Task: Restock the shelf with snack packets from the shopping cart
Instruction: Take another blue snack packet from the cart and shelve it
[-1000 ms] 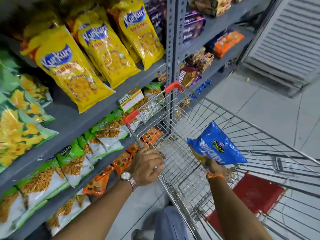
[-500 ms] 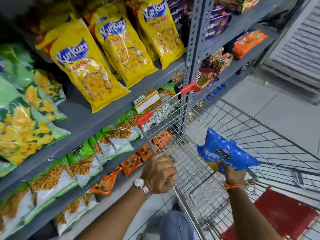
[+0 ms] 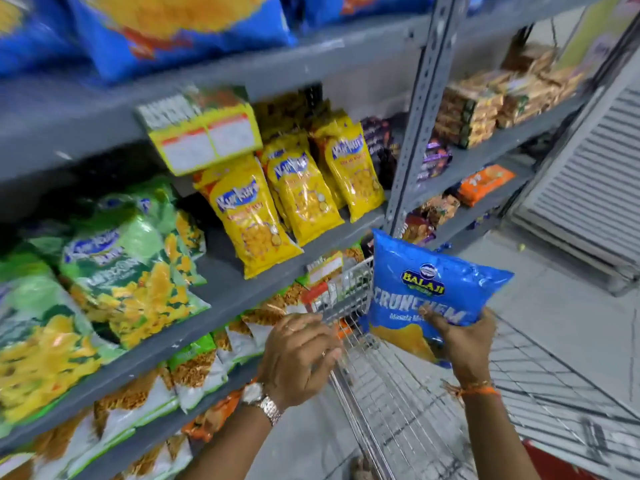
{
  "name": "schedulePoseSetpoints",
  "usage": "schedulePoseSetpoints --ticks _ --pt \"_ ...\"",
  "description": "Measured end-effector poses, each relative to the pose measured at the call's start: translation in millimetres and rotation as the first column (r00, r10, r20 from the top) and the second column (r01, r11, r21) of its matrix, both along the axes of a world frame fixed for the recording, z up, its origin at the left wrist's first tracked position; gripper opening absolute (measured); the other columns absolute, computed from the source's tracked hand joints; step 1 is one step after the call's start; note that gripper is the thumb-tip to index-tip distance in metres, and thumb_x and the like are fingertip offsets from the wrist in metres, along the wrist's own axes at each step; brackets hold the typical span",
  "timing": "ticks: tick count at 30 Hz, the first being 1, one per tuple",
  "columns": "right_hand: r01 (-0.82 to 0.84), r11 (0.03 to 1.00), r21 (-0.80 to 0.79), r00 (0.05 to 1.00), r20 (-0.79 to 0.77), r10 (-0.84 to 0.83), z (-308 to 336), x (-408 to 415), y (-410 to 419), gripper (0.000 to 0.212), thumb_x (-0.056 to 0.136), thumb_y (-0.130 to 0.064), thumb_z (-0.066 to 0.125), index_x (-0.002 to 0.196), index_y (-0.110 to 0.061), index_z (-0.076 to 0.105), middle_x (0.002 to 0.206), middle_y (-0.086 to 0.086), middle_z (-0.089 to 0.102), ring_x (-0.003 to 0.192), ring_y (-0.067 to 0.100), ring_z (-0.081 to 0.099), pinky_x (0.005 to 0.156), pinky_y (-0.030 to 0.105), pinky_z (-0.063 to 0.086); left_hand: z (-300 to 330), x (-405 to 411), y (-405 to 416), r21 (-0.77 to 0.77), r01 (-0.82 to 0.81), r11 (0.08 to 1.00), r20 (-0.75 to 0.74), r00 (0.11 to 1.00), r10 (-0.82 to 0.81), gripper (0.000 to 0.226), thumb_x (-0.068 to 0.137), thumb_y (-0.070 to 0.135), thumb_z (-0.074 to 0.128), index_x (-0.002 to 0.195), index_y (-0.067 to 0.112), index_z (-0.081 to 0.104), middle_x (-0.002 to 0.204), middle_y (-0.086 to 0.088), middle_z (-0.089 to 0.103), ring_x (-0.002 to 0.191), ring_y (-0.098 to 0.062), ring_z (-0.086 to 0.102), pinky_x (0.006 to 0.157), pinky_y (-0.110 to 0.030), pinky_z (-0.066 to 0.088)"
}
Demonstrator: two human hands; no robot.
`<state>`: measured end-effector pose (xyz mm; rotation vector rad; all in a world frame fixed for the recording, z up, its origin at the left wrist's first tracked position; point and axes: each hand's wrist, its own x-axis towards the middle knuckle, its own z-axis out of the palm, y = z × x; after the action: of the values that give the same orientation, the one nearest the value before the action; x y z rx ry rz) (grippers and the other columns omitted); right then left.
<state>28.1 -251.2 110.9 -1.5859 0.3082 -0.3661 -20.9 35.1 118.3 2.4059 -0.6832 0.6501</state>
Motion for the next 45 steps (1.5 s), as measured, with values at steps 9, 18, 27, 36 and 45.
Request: schedulePoseSetpoints --ticks 9,18,27,36,45 --pt "-0.338 0.937 0.086 0.847 0.461 0.264 272.3 -11.8 83.2 0.044 0.05 -0.037 0.093 0.066 -0.021 0.056 0.06 -0.001 0.059 0.063 0.017 0.063 0.066 0.027 0.058 218.0 -51.5 108.4 -0.153 -0.553 0.819 0.368 0.737 0.567 0.041 0.099 0.036 0.044 0.121 0.014 0.072 0.135 0.002 0.064 0.128 -0.025 0.058 0.112 -0.044 0.039" --pt "-0.734 0.669 -0.116 0.492 0.588 0.642 413.8 12.9 241.9 0.028 0.063 0.0 0.085 0.073 -0.019 0.067 0.069 -0.009 0.073 0.067 0.01 0.068 0.067 0.024 0.056 272.4 -92.3 203.1 0.113 -0.84 0.531 0.264 0.541 0.799 0.061 0.1 0.052 0.037 0.133 0.007 0.061 0.139 -0.01 0.06 0.134 -0.031 0.05 0.118 -0.042 0.027" --pt "-0.861 0.508 -0.023 0.459 0.395 0.796 424.2 39.9 364.2 0.038 0.074 0.002 0.083 0.11 0.001 0.07 0.1 0.011 0.08 0.09 0.024 0.078 0.085 0.043 0.062 259.1 -106.2 231.9 0.17 -0.819 0.548 0.232 0.573 0.786 0.061 0.103 0.057 0.028 0.143 0.02 0.054 0.141 0.005 0.058 0.129 -0.019 0.056 0.112 -0.032 0.04" --pt "-0.835 0.527 -0.154 0.466 0.31 0.829 396.8 56.3 378.6 0.088 0.061 -0.023 0.093 0.135 -0.015 0.045 0.125 0.003 0.068 0.104 0.013 0.073 0.089 0.036 0.06 262.5 -108.6 227.6 0.152 -0.833 0.533 0.307 0.552 0.775 0.053 0.099 0.047 0.042 0.14 0.017 0.058 0.138 0.004 0.061 0.128 -0.015 0.057 0.113 -0.032 0.033" --pt "-0.825 0.467 -0.319 0.369 0.324 0.871 395.9 63.0 391.9 0.1 0.054 -0.029 0.099 0.139 -0.024 0.047 0.133 0.002 0.067 0.121 0.022 0.066 0.098 0.053 0.055 261.8 -104.7 229.1 0.12 -0.814 0.568 0.31 0.575 0.757 0.051 0.097 0.04 0.045 0.139 0.014 0.057 0.134 0.002 0.061 0.126 -0.017 0.055 0.115 -0.031 0.034"
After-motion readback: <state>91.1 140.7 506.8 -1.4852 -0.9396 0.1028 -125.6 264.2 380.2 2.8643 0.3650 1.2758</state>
